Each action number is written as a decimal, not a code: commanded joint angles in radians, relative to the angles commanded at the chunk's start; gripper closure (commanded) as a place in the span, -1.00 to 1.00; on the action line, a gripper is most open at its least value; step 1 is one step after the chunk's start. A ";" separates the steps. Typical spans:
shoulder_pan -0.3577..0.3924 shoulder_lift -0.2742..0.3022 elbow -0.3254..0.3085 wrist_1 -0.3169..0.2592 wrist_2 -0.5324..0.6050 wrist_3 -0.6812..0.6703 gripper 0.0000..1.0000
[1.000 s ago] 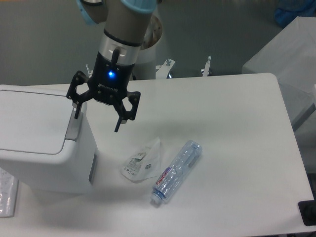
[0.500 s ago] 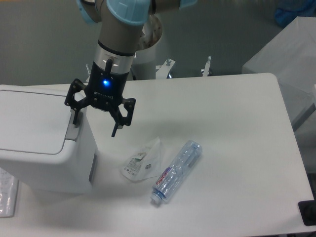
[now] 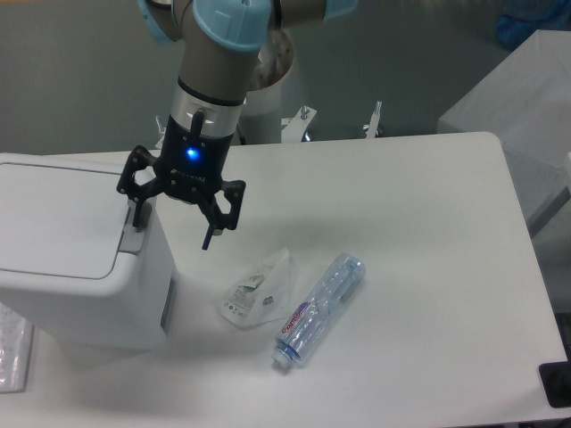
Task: Open the trash can
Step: 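Lower the gripper finger onto the grey lid's front edge, then push the grey lid down so it flips open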
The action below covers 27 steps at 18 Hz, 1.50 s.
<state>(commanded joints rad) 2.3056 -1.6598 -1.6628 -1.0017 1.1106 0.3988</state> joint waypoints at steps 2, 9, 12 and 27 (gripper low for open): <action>0.000 0.000 0.003 0.000 0.000 0.000 -1.00; 0.000 -0.003 -0.002 -0.002 0.006 0.000 -1.00; -0.015 -0.011 0.002 -0.002 0.032 0.000 -1.00; 0.001 -0.018 0.126 -0.008 0.054 -0.002 -1.00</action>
<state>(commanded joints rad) 2.3070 -1.6782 -1.5372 -1.0094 1.1641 0.3973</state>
